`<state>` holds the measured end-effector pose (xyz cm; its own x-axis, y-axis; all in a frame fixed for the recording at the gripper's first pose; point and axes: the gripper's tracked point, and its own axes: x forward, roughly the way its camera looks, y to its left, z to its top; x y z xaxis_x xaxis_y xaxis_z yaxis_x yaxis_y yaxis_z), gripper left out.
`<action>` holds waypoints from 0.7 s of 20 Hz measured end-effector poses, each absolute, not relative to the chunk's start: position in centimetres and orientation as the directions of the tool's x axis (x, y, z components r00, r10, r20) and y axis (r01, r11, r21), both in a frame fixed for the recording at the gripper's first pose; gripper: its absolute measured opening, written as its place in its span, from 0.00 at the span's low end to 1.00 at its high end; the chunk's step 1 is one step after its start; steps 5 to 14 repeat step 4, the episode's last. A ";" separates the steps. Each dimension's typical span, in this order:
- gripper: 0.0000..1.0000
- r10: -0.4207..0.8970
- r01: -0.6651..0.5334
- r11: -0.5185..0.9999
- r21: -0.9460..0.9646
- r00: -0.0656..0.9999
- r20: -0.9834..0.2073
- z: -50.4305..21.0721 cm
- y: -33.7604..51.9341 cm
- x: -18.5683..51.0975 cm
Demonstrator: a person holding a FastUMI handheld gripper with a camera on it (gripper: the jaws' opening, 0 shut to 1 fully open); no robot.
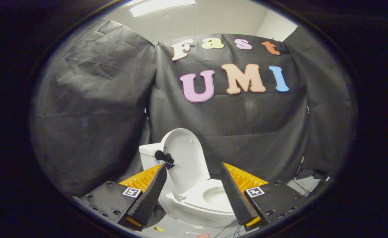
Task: Open the toilet lid.
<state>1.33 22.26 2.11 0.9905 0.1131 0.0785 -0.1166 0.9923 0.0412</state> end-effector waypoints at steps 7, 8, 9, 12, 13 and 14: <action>0.99 0.099 -0.107 0.990 0.091 0.991 0.087 1.3 20.3 1.3; 0.99 0.099 -0.107 0.990 0.091 0.991 0.087 1.3 20.3 1.3; 0.99 0.099 -0.107 0.990 0.091 0.991 0.087 1.3 20.3 1.3; 0.99 0.099 -0.107 0.990 0.091 0.991 0.087 1.3 20.3 1.3; 0.99 0.099 -0.107 0.990 0.091 0.991 0.087 1.3 20.3 1.3; 0.99 0.099 -0.107 0.990 0.091 0.991 0.087 1.3 20.3 1.3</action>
